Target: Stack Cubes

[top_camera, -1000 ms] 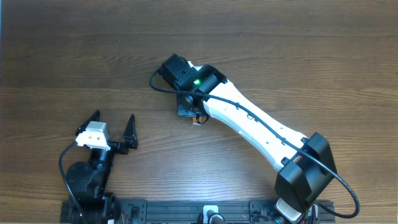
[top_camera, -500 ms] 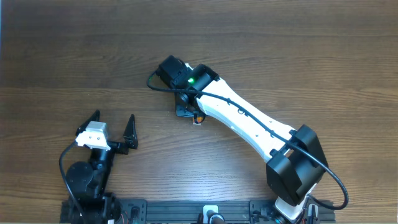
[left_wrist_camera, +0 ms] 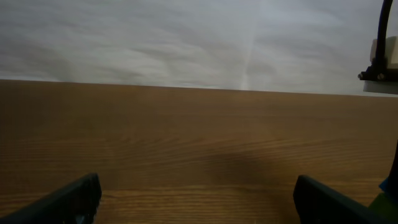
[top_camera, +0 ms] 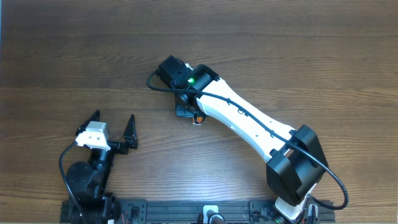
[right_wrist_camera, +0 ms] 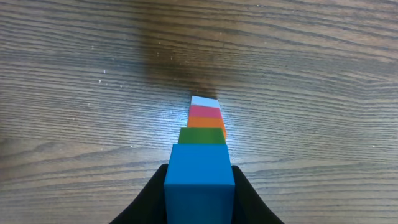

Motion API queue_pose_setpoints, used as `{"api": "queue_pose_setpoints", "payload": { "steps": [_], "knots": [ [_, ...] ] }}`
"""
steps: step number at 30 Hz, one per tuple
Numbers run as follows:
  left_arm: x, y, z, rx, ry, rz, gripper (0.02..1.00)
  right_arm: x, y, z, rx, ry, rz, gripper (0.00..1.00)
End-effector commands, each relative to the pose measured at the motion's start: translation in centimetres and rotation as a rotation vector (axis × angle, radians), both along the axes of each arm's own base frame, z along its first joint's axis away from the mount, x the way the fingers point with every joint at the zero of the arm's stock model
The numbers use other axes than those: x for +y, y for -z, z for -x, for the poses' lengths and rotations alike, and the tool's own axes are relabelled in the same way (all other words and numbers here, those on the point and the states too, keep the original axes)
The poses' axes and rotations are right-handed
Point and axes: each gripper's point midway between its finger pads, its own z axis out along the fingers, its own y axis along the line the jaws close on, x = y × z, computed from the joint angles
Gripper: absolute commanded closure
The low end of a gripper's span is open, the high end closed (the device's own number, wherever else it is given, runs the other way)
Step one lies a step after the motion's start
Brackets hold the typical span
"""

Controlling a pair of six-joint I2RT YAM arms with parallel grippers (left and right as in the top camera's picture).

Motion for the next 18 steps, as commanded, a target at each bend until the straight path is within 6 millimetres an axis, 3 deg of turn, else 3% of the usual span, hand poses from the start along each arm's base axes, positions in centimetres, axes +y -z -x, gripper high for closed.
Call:
{"api": "queue_pose_setpoints", "payload": {
  "steps": [1,18],
  "knots": [
    [-0.24,0.12,0.03,-0.005,0.013,-0.014,0.02,0.53,0.02,-0.15,0.001,-0.007,-0.002,0.939],
    [-0.24,0.12,0.03,-0.005,0.013,-0.014,0.02,0.56,0.58,-0.08,0.013,-0.009,0.009,0.899]
  ]
}}
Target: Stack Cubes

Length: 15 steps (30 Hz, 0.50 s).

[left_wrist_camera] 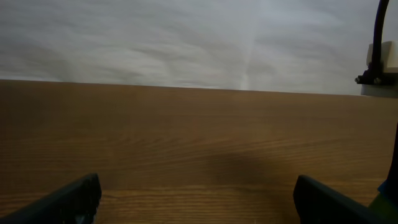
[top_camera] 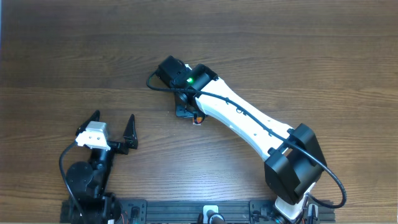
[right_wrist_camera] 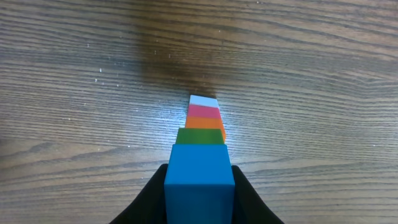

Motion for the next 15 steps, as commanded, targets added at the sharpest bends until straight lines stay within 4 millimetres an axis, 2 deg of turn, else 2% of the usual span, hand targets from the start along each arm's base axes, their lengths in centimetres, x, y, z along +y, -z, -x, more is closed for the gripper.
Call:
{"api": "queue_pose_setpoints", "payload": {
  "steps": [1,3,7,12,15],
  "knots": [
    [-0.24,0.11,0.03,-0.005,0.013,-0.014,0.018,0.57,0.19,-0.11,0.003,-0.008,0.0,0.888],
    [-0.24,0.11,0.03,-0.005,0.013,-0.014,0.018,0.57,0.19,-0.11,0.003,-0.008,0.0,0.849],
    [-0.24,0.11,0.03,-0.005,0.013,-0.014,0.018,0.55,0.19,-0.1,0.003,-0.008,0.0,0.599],
    [-0.24,0.11,0.03,-0.005,0.013,-0.014,0.018,0.5,0.2,-0.05,0.006,-0.008,0.002,0.424],
    [-0.24,0.11,0.03,-0.005,0.013,-0.014,0.018,0.5,0.2,-0.05,0.006,-0.008,0.003,0.275]
  ]
}}
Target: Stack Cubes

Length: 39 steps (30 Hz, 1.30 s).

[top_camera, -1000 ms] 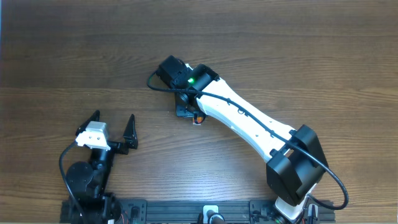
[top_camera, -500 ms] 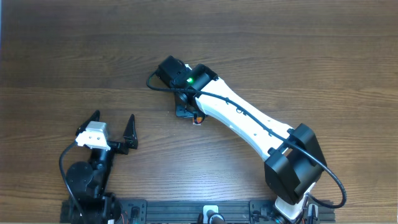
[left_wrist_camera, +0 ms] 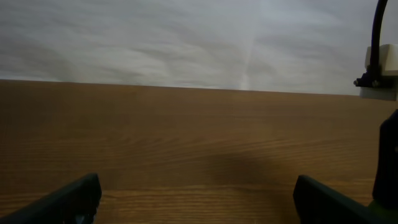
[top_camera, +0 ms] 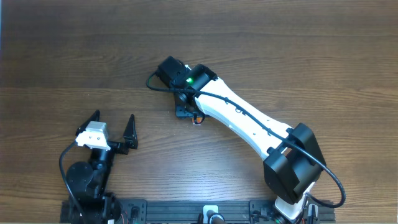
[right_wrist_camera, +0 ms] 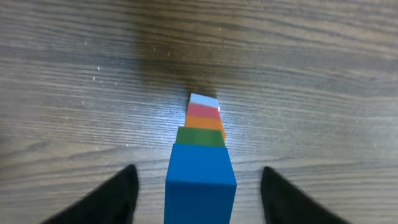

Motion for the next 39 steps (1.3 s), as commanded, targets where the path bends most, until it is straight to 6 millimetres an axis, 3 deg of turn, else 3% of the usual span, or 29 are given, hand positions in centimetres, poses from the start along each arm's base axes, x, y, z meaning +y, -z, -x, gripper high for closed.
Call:
{"api": "queue_pose_setpoints", "payload": {
  "steps": [1,4,11,14,17,20,24,28,34,39],
  "knots": [
    [-0.2,0.1,0.0,-0.005,0.013,-0.014,0.018,0.5,0.0,-0.2,-0.001,-0.004,-0.001,0.213],
    [-0.2,0.1,0.0,-0.005,0.013,-0.014,0.018,0.5,0.0,-0.2,-0.002,-0.004,-0.002,0.009],
    [-0.2,0.1,0.0,-0.005,0.013,-0.014,0.018,0.5,-0.8,-0.9,-0.025,-0.048,-0.012,0.007],
    [-0.2,0.1,0.0,-0.005,0.013,-0.014,0.018,0.4,-3.2,-2.8,-0.086,-0.102,-0.045,0.009],
    [-0.2,0.1,0.0,-0.005,0.013,-0.014,0.018,0.0,-7.5,-6.0,-0.198,-0.162,-0.091,0.007],
    [-0.2,0.1,0.0,-0.005,0.013,-0.014,0.018,-1.6,-11.9,-9.6,-0.323,-0.165,-0.129,0.007],
    [-0.2,0.1,0.0,-0.005,0.013,-0.014,0.02,-6.4,-16.1,-13.5,-0.471,-0.097,-0.107,0.009],
    [-0.2,0.1,0.0,-0.005,0.013,-0.014,0.02,-13.1,-17.7,-15.2,-0.529,0.006,-0.006,0.007],
    [-0.2,0.1,0.0,-0.005,0.013,-0.014,0.018,-21.1,-17.3,-13.8,-0.547,0.097,0.111,0.007],
    [-0.2,0.1,0.0,-0.005,0.013,-0.014,0.018,-25.4,-16.7,-10.8,-0.627,0.179,0.12,0.009]
  ]
}}
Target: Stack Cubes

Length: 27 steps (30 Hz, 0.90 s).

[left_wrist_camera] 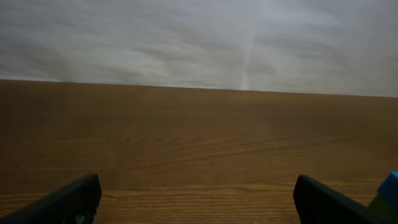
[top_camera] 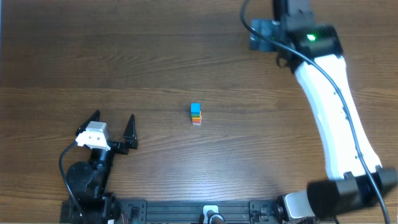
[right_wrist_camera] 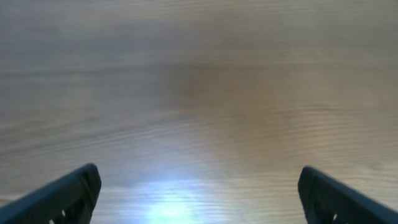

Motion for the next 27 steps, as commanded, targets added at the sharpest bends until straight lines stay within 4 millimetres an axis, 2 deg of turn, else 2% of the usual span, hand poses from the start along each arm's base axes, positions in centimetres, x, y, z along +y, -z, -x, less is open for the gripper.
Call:
{"api": "queue_pose_setpoints", "payload": {
  "steps": [1,5,10,18,23,27],
  "knots": [
    [-0.2,0.1,0.0,-0.005,0.013,-0.014,0.018,-3.5,-0.5,3.5,-0.081,0.029,0.043,0.007],
    [-0.2,0.1,0.0,-0.005,0.013,-0.014,0.018,-3.7,0.0,6.2,-0.172,-0.019,0.077,0.007],
    [-0.2,0.1,0.0,-0.005,0.013,-0.014,0.018,-3.1,1.7,10.1,-0.32,-0.05,0.042,0.009],
    [-0.2,0.1,0.0,-0.005,0.013,-0.014,0.018,-3.9,4.2,15.7,-0.518,-0.058,-0.016,0.009],
    [-0.2,0.1,0.0,-0.005,0.013,-0.014,0.018,-3.8,5.4,17.6,-0.634,-0.061,-0.039,0.009],
    [-0.2,0.1,0.0,-0.005,0.013,-0.014,0.018,-3.9,7.7,18.2,-0.66,-0.06,-0.04,0.007]
  ]
}}
